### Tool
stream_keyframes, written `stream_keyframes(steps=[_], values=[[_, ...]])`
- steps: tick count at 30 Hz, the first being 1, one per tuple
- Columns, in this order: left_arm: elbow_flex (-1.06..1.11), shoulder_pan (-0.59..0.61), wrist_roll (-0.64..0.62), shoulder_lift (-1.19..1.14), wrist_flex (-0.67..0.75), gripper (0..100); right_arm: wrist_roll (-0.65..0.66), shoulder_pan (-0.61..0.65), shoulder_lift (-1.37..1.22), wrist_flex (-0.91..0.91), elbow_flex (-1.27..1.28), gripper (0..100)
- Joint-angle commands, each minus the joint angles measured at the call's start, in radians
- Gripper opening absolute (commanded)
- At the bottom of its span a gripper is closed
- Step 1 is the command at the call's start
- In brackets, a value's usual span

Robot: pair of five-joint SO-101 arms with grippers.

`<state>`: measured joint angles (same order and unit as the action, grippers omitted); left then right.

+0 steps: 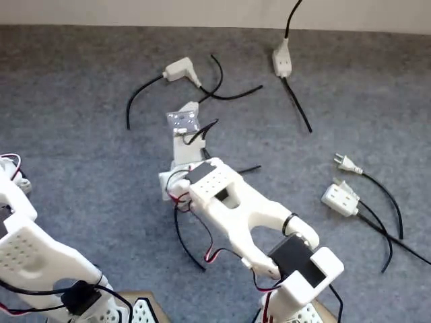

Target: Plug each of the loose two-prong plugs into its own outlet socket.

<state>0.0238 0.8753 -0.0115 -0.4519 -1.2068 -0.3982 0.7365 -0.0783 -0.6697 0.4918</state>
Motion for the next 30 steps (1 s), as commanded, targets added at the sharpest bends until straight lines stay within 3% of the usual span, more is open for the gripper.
stream_keyframes(steps=[1,6,13,18,25,30], values=[[-0.018,-0.031,0.003,0.004,-0.006,1,0.054,-0.087,0.062,-0.019,-0.015,29.7],[-0.018,-0.061,0.003,0.004,-0.006,1,0.117,-0.15,0.067,-0.162,-0.09,29.7],[-0.019,-0.143,0.0,0.005,-0.014,1,0.153,-0.157,0.274,-0.506,-0.444,29.7],[-0.016,-0.182,-0.002,0.004,-0.014,1,0.41,-0.228,0.47,-0.713,-0.636,29.6],[-0.015,-0.232,-0.003,0.004,-0.014,1,0.736,-0.585,0.484,-0.917,-0.63,29.6],[-0.015,-0.243,-0.003,0.004,-0.014,1,0.982,-0.783,0.39,-0.928,-0.526,29.6]])
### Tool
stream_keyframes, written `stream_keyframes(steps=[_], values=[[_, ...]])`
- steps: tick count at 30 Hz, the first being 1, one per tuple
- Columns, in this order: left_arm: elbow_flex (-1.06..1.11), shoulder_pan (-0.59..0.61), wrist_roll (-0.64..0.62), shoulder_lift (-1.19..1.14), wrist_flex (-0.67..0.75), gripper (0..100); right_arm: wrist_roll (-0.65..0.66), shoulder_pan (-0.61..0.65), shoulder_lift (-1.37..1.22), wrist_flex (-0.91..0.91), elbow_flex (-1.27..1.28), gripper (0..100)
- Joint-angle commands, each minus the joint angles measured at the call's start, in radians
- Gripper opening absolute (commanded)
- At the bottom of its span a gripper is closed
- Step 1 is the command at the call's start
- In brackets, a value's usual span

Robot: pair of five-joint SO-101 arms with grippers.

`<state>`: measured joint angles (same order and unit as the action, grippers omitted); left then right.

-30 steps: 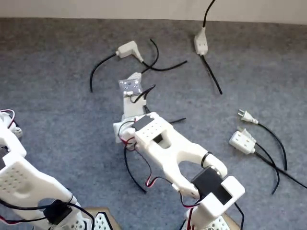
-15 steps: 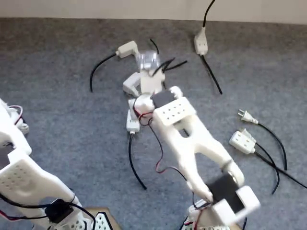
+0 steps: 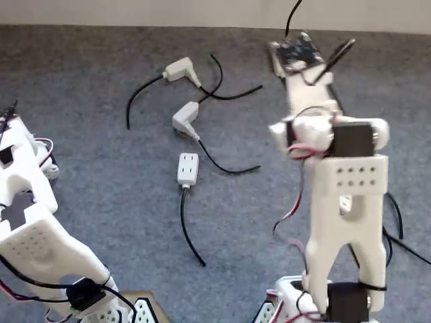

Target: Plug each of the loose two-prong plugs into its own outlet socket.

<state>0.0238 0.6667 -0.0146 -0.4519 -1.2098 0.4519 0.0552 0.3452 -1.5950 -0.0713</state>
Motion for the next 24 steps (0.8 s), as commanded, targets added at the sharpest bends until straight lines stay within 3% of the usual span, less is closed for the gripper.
stream_keyframes(steps=[1,10,19,24], values=[[-0.015,-0.035,0.0,0.004,-0.011,1,0.172,-0.128,-0.058,0.016,0.07,29.6],[0.024,-0.07,-0.002,0.004,-0.003,1,0.241,-0.321,-0.341,0.407,0.185,29.6],[0.027,-0.077,-0.054,0.004,-0.009,1,0.776,-0.479,-0.524,0.507,0.183,29.6],[0.027,-0.065,-0.091,0.004,-0.009,1,0.899,-0.504,-0.625,0.593,0.185,28.6]])
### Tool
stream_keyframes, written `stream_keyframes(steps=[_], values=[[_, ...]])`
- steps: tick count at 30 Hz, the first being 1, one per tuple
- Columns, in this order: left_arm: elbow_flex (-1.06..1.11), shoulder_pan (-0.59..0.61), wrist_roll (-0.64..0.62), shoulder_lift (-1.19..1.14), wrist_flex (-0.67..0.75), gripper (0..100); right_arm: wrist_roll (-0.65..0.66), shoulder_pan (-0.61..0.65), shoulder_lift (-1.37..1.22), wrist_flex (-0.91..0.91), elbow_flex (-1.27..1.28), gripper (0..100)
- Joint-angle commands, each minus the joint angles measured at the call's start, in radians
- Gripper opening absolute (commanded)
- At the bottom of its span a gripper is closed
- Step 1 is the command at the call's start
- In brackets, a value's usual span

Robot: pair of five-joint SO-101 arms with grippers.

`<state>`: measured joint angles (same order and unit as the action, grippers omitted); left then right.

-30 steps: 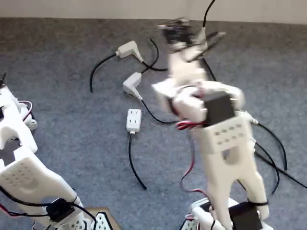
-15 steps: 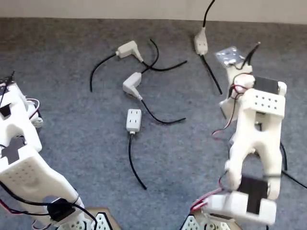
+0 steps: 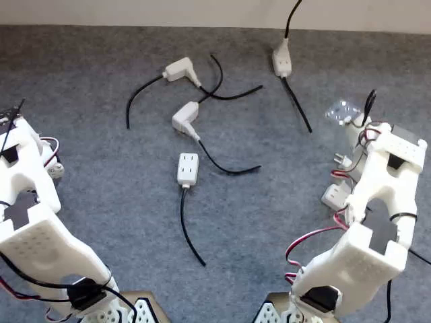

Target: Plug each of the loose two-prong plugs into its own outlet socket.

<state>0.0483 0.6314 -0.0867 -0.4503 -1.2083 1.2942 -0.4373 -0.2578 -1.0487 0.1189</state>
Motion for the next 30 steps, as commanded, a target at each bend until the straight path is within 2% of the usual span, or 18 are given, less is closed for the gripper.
stream_keyframes(steps=[1,4,10,15,19,24,27,30], values=[[0.002,-0.03,-0.018,0.002,-0.011,1,0.068,-0.012,-0.048,0.051,-0.005,26.8],[0.002,-0.027,-0.018,0.002,-0.011,1,0.117,-0.007,-0.12,0.087,-0.005,21.3],[0.002,-0.027,-0.018,0.002,-0.011,1,0.121,0.007,-0.225,0.193,-0.005,18.9],[0.002,-0.027,-0.018,0.002,-0.011,1,0.112,0.004,-0.226,0.188,-0.031,4.4],[0.002,-0.03,-0.018,0.002,-0.011,1,-0.066,0.004,-0.171,0.128,-0.165,2.3],[0.002,-0.031,-0.018,0.002,-0.009,1,-0.31,0.024,-0.074,-0.036,-0.433,2.3],[0.002,-0.031,-0.018,0.002,-0.008,1,-0.388,0.038,-0.031,-0.139,-0.615,2.3],[0.002,-0.028,-0.018,0.002,-0.005,1,-0.411,0.059,0.002,-0.252,-0.792,2.3]])
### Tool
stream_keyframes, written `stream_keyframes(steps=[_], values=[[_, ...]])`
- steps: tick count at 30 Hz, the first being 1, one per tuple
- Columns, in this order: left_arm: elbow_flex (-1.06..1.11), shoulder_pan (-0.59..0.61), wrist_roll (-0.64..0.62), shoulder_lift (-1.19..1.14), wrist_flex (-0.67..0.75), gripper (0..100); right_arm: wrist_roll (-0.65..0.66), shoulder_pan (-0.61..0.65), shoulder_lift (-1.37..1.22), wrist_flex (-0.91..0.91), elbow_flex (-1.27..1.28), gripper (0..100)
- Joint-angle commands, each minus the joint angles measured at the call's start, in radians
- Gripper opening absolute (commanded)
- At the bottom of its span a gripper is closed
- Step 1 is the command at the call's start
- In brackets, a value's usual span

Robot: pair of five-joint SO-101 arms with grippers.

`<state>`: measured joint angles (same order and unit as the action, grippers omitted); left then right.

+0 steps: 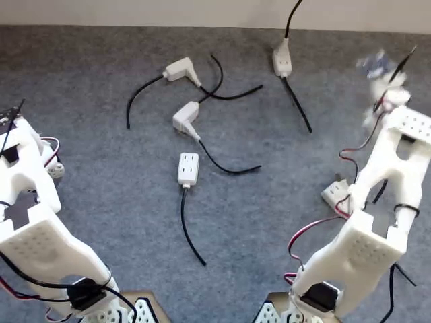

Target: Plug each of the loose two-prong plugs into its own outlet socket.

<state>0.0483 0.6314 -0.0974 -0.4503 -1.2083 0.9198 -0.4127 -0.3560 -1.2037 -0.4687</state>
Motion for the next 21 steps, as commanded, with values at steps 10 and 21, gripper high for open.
stream_keyframes(steps=[10,21], values=[[0.002,-0.025,-0.009,0.002,-0.005,1,-0.235,0.274,0.254,-0.561,-0.702,2.3],[0.002,-0.01,-0.009,0.002,-0.003,1,-0.779,0.725,0.38,-0.555,-0.348,2.3]])
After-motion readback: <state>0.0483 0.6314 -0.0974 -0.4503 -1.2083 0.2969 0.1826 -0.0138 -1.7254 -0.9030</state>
